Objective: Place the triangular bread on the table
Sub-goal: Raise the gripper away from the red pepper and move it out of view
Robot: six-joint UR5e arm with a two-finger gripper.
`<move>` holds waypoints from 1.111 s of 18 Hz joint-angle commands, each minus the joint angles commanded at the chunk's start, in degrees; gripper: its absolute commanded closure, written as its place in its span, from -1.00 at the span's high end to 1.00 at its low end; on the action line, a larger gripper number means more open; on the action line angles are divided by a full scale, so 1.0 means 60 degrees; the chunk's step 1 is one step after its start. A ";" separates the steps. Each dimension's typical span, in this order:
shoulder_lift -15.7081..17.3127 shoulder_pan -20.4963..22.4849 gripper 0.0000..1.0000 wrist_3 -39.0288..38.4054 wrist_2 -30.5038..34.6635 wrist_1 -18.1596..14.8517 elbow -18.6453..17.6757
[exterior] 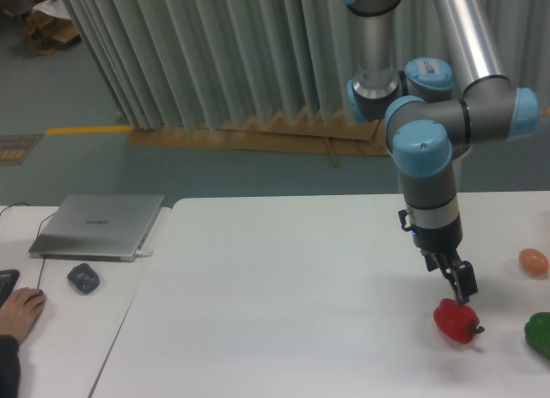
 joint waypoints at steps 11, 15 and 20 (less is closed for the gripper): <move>0.0248 0.0570 1.00 0.0145 0.0058 -0.0276 0.0000; 0.0615 0.1156 1.00 0.1579 0.0000 -0.0863 0.0000; 0.0966 0.2005 1.00 0.2502 -0.1361 -0.1040 -0.0161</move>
